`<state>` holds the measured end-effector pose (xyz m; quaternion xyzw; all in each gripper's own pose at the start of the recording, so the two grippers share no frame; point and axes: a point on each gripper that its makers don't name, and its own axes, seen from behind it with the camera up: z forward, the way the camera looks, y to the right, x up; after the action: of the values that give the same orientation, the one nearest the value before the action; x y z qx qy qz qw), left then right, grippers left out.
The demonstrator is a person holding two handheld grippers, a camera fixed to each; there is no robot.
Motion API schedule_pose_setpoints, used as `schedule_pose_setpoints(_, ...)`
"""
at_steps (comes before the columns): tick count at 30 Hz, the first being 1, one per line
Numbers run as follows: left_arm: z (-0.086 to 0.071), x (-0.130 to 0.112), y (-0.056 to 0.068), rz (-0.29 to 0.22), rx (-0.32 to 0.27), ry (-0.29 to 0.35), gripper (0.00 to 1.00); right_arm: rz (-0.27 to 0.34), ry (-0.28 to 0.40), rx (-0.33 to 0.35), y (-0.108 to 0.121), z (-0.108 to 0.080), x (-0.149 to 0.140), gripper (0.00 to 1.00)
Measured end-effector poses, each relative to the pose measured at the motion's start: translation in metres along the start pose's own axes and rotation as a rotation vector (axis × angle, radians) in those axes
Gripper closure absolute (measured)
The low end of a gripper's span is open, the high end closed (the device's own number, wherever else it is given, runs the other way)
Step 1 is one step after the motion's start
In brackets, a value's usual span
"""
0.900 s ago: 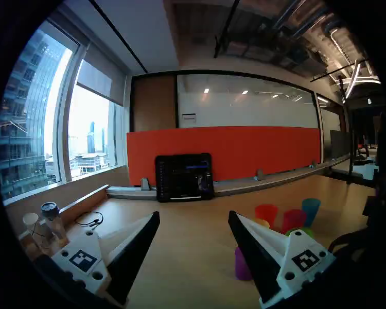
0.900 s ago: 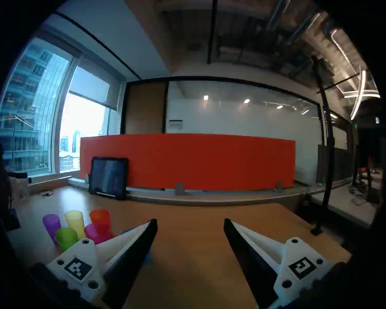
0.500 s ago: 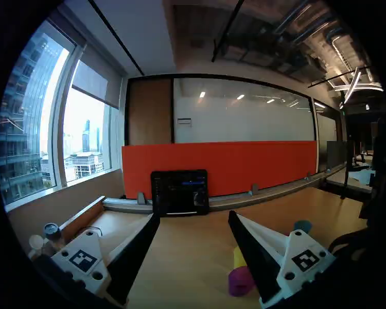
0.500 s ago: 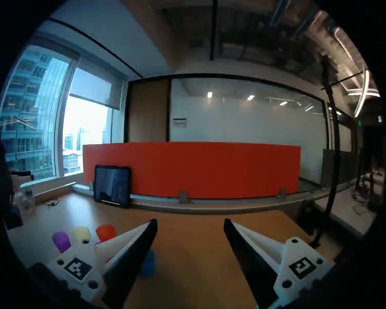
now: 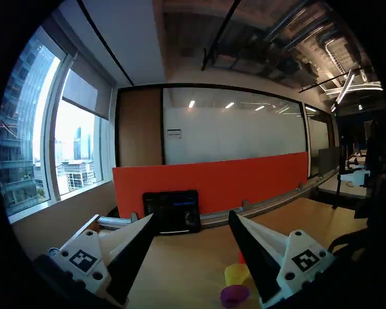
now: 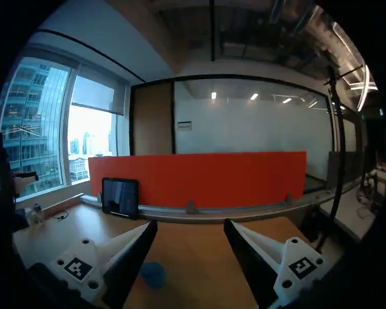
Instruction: Pour water
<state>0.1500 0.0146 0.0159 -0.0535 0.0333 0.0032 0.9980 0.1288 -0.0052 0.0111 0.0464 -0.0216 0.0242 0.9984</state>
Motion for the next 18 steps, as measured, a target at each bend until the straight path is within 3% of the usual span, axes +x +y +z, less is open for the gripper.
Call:
schedule_pose_setpoints(8,0.005,-0.007,0.009,-0.004,-0.054,-0.025,0.01,-0.036,-0.016,0.066,-0.010,-0.001,-0.004,0.00)
schedule_pose_setpoints(18,0.006,-0.009,0.030,0.006,-0.148,-0.037,0.01,-0.039,0.000,0.261,-0.044,-0.011,0.006,0.00)
